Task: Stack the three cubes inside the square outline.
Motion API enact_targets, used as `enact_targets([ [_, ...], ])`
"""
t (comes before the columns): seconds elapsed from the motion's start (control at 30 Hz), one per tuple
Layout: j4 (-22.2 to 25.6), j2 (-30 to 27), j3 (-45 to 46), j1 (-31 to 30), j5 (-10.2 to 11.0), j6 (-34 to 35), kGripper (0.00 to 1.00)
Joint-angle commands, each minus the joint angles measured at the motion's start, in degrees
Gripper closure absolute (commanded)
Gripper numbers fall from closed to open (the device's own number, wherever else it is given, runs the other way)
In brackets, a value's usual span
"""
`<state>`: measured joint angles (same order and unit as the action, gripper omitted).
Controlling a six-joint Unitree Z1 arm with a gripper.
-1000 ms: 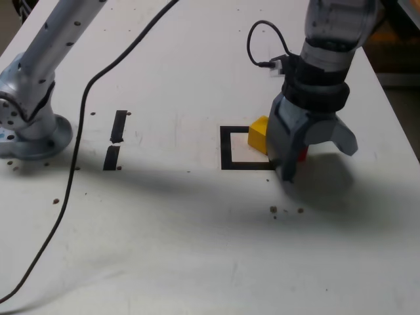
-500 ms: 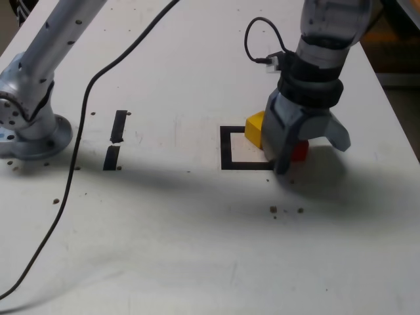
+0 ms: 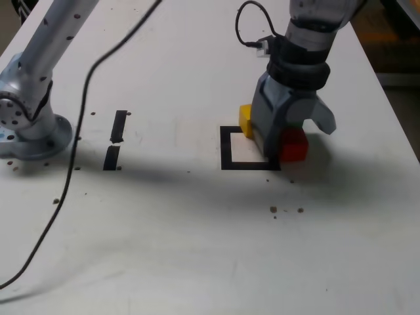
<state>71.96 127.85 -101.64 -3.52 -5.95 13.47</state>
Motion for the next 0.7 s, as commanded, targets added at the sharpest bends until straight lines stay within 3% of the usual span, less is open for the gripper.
enact_targets([
  [0.0,0.4,-1.4,0.3,0.9,0.4,-0.7,0.01],
  [0.67,0.2,-5.6,2.1,2.7,4.5,-3.2,0.01],
])
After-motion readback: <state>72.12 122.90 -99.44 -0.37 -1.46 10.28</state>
